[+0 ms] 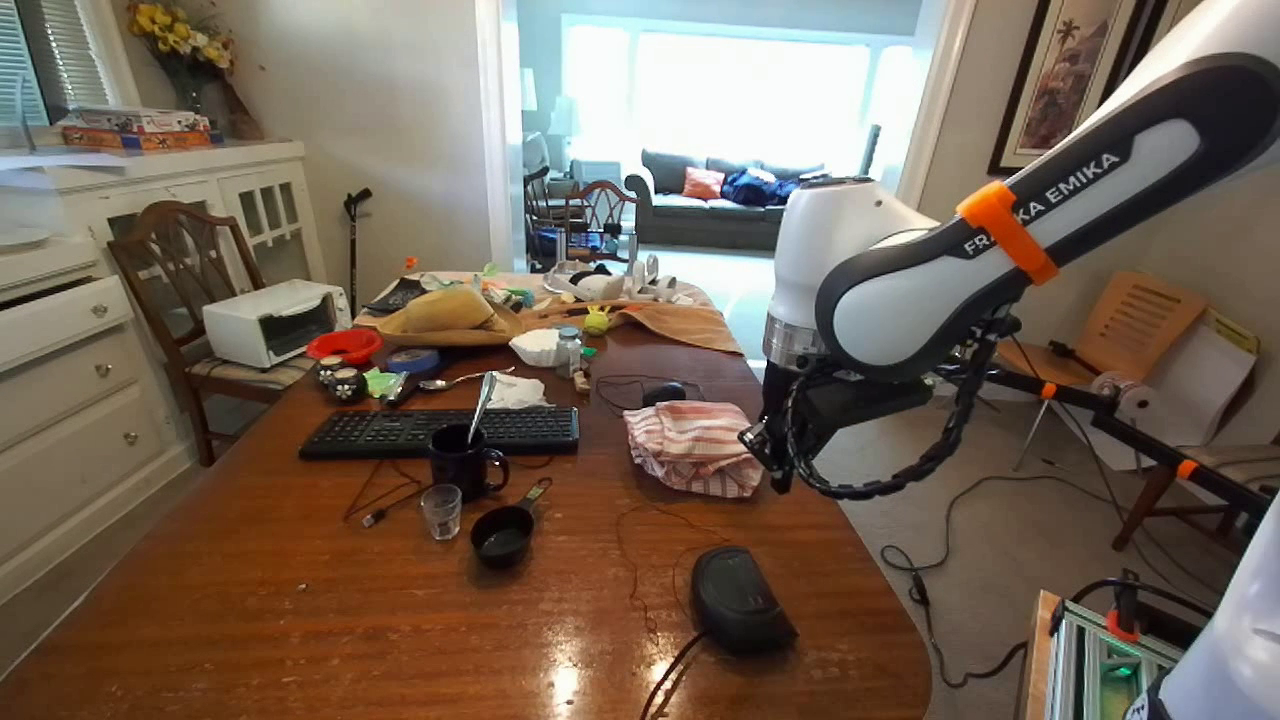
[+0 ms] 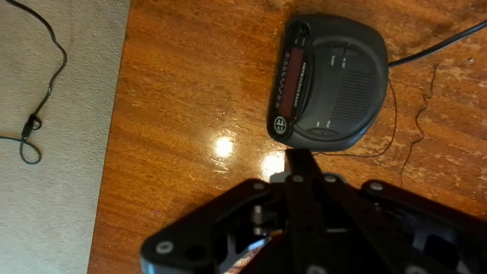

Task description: Press the button on the right side of the black alarm clock

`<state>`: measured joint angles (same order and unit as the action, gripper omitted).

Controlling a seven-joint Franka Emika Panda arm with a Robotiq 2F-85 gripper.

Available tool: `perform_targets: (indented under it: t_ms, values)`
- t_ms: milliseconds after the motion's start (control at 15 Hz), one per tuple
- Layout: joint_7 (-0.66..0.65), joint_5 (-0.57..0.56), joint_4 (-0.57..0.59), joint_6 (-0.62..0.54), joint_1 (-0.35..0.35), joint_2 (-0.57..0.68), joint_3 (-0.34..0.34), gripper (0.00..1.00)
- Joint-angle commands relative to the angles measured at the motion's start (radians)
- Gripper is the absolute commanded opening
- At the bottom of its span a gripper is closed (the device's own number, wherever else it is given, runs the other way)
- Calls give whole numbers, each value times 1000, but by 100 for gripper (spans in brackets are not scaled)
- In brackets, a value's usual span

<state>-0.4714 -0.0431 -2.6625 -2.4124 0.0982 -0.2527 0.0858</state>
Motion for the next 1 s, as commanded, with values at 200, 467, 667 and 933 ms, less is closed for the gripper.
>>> perform_targets:
  t_ms: [200,467,667,933]
  values:
    - [-16,15,25,-7,-6,83,-13,0]
    - [-11,49,53,-40,-21,182,-26,0]
    - [26,137,105,-25,-42,252,-39,0]
    - [58,229,171,-19,-59,328,-45,0]
